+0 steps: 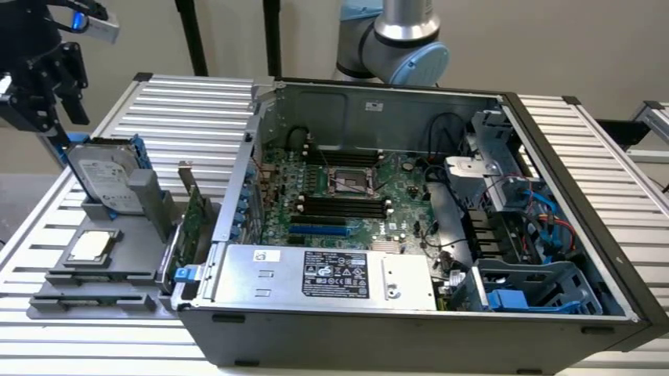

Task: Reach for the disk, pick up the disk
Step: 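Pick up the disk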

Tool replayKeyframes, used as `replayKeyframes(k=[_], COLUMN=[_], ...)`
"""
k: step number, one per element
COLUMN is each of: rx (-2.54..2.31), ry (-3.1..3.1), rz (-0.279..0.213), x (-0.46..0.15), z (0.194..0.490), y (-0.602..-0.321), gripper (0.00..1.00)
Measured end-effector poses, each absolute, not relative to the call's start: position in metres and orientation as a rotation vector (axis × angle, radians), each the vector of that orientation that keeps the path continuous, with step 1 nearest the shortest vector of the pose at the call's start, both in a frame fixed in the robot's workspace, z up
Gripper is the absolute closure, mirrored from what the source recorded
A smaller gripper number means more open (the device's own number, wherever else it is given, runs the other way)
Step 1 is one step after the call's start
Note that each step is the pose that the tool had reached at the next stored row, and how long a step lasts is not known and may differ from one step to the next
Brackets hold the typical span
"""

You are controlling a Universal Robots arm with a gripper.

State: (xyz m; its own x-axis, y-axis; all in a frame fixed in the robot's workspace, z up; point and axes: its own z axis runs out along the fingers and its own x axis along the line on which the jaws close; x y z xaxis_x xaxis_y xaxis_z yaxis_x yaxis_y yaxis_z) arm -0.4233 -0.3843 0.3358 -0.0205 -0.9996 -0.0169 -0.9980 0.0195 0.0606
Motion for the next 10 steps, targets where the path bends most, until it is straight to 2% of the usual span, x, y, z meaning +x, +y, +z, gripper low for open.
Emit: replayKeyframes(k=[10], rx=[2.205], ry=[-2.202], rz=[-0.075], x=[-0.426], z=[0.318], y=[-0.381], gripper=[0.46])
